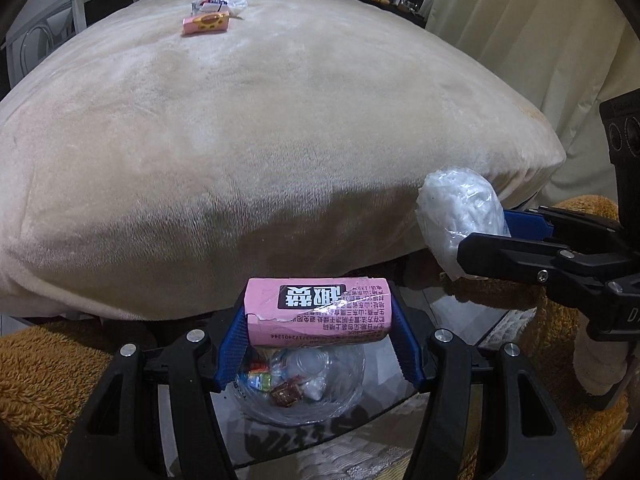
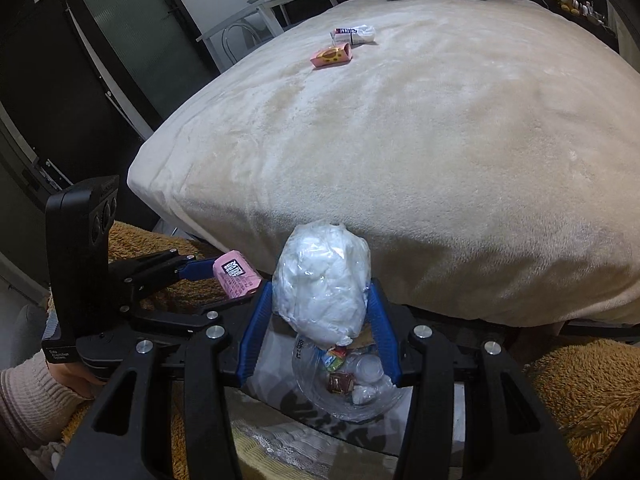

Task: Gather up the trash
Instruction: 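Lower both held items past the bed edge toward the clear plastic bag, then open both tools to drop the carton and white bag into the clear plastic bag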

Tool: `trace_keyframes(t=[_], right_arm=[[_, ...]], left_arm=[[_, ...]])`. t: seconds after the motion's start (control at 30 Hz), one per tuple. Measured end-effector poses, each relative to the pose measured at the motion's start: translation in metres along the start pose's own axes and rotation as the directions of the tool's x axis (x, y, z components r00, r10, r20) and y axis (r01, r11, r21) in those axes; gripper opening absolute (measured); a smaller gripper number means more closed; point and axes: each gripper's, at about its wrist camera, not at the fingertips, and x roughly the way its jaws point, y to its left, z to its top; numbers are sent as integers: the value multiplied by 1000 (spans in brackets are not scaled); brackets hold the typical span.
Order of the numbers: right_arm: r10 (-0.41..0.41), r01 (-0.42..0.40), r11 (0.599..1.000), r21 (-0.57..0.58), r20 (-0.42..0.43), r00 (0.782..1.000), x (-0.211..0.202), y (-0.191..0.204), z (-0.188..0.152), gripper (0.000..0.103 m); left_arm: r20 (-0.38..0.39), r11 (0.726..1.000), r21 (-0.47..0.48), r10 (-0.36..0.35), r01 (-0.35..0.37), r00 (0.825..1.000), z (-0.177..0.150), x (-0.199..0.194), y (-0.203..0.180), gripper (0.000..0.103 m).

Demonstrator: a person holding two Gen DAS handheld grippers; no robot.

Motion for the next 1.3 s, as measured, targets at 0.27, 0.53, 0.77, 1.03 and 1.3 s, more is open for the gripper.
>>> trace_keyframes(t=[0.27, 0.53, 0.77, 1.03, 1.3], right_arm=[[10, -4, 998, 66, -95, 995, 22, -10, -1, 48], [8, 7, 995, 98, -151, 989, 42, -15, 3, 48], [18, 8, 991, 135, -188, 982, 53, -24, 2, 50], [34, -2, 987, 161, -194, 980, 58, -27, 4, 56], [47, -13, 980, 201, -164, 985, 51, -36, 5, 66]], left_arm=[[-171, 998, -59, -12, 2, 985, -8, 33, 11, 61], [-287, 991, -133, -35, -4, 957, -15, 57, 24, 61], [-316, 984, -179, -49, -9, 948, -21, 66, 35, 61], [-337, 967, -252, -57, -32, 940, -17, 67, 44, 61], [-369, 967, -255, -73, -25, 926, -15, 75, 44, 63]])
